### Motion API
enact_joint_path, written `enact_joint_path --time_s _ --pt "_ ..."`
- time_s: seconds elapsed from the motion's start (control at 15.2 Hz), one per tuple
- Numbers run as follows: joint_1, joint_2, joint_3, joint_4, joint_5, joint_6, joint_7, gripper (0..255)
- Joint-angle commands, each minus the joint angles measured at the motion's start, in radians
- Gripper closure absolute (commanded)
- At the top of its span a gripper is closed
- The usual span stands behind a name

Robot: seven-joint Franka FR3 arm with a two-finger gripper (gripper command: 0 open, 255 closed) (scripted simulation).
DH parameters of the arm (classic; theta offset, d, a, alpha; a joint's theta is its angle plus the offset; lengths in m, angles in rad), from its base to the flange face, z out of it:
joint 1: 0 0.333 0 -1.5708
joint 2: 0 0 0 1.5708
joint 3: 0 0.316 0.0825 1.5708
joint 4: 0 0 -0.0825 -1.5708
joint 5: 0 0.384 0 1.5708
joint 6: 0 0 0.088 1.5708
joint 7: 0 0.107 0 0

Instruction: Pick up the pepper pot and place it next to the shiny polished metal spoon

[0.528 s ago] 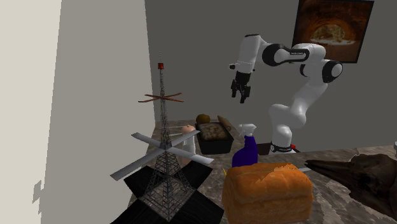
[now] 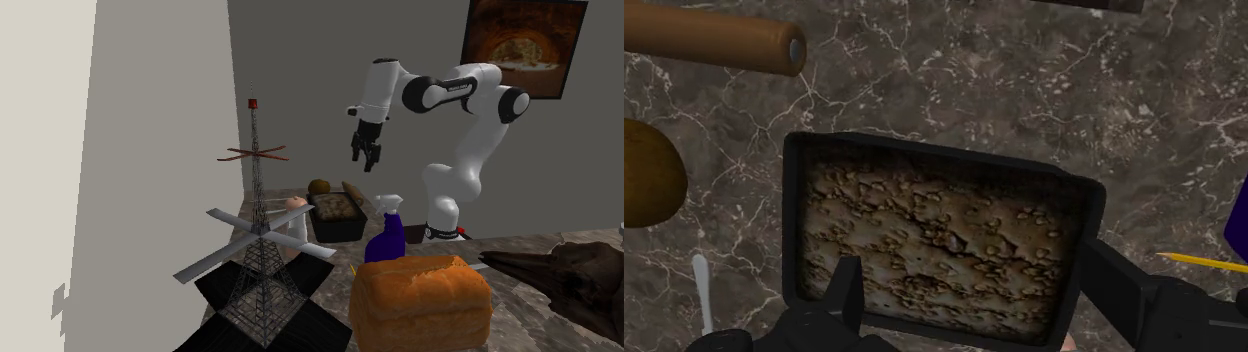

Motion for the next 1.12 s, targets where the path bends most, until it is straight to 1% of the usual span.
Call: enact_joint_path --time_s 0.0,0.26,0.53,0.79,1.06 --pt "-0.004 0.082 0.029 0.048 -0.006 0.035 0.038 0" --pt "-0.011 0.227 0.084 0.139 -0.034 0.087 0.114 0" --pt "-0.017 0.380 0.135 0.252 -0.082 0.117 0.194 0" --pt "-0.012 0.540 0.176 0.389 -0.149 0.124 0.275 0" --pt "0.010 0.709 0.202 0.552 -0.228 0.104 0.350 0"
